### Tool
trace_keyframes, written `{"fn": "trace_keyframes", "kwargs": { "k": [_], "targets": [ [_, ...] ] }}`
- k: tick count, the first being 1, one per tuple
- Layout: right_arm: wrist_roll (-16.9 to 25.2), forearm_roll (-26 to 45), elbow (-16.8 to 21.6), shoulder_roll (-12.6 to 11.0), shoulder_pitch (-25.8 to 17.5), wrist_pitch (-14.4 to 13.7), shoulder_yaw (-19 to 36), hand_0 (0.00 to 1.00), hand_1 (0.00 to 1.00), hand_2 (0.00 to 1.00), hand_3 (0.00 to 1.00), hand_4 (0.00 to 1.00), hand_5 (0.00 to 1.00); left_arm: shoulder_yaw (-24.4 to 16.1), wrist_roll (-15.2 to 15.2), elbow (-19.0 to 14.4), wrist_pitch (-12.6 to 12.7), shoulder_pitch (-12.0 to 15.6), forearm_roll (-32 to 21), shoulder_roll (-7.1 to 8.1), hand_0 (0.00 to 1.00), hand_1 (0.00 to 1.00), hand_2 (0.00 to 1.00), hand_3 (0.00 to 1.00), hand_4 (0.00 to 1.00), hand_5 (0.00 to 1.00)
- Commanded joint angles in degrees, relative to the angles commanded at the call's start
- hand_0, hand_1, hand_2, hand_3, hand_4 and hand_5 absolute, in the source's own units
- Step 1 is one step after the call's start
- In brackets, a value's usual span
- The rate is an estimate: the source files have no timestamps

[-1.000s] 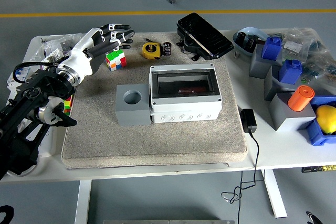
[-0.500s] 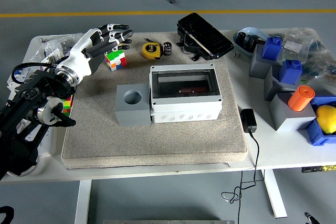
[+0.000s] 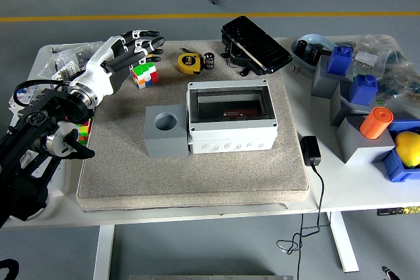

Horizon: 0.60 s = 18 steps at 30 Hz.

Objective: Fetch the battery,place it into the box,close the lid of the box

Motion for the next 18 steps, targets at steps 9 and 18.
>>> {"fn": "trace_keyframes", "kwargs": {
  "k": [9,18],
  "targets": [
    [-0.2,-0.2,0.0,0.1,0.3,0.0,0.1,0.661,0.640,0.646,0.537,0.883,0.438,-0.2,0.3,-0.2,0.0,0.0,0.1,0.05,0.635,0.632,0.597,0.603,0.966,0.319],
    [-0.1,0.0,0.0,0.2,0.3,0.0,0.3,0.661,0.640,0.647,0.537,0.883,0.440,-0.2,0.5,-0.2,-0.1,0.1,0.2,0.01,0.607,0.630,0.596,0.602,0.966,0.319]
  ]
}}
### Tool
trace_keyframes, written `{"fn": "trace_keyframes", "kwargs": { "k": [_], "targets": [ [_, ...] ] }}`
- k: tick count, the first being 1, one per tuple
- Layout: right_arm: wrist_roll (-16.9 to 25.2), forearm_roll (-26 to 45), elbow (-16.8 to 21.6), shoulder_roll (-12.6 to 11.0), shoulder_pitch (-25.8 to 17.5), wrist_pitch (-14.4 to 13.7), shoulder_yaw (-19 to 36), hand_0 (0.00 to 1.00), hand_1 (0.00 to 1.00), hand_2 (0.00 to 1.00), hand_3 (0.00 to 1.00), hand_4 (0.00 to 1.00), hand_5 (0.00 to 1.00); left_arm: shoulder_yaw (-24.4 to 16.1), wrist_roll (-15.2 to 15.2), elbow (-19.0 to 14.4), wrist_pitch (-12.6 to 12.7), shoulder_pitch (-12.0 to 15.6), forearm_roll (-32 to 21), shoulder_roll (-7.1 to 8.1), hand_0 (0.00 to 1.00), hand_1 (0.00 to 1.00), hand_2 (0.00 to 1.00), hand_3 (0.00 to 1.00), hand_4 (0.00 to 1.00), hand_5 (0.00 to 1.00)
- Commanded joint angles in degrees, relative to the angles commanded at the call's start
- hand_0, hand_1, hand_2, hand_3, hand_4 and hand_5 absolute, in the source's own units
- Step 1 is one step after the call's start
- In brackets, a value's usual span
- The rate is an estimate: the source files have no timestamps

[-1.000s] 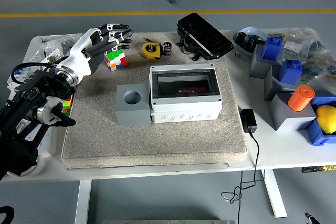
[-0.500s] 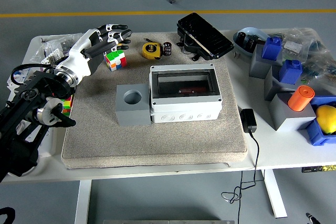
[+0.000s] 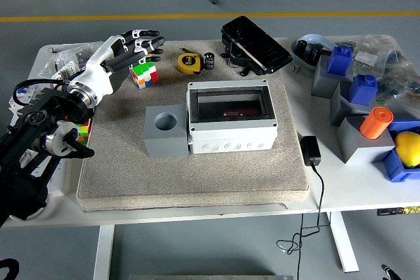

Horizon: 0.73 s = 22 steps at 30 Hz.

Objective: Fetch the battery,place it into the box,close the lid of the box

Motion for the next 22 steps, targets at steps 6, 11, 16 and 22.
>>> {"fn": "trace_keyframes", "kwargs": {
  "k": [6,11,16,22],
  "targets": [
    [0.0,0.2,0.0,0.0,0.1,0.0,-0.1,0.661,0.640,0.647,0.537,0.883,0.440,-0.1,0.1,0.0,0.0,0.0,0.0,-0.04,0.607,0.630,0.596,0.602,0.966,0.319],
    [0.0,0.2,0.0,0.0,0.4,0.0,0.0,0.659,0.639,0.647,0.537,0.882,0.440,-0.2,0.2,0.0,0.1,-0.1,0.2,-0.12,0.608,0.631,0.596,0.603,0.966,0.319],
    [0.0,0.3,0.0,0.0,0.3,0.1,0.0,0.660,0.640,0.646,0.537,0.882,0.442,-0.2,0.3,0.0,0.0,0.0,0.2,-0.04,0.606,0.631,0.596,0.603,0.966,0.320],
    [0.0,0.2,0.0,0.0,0.3,0.0,-0.1,0.659,0.640,0.647,0.537,0.882,0.440,-0.1,0.5,0.1,-0.1,0.1,0.2,-0.08,0.603,0.630,0.596,0.603,0.965,0.320]
  ]
}}
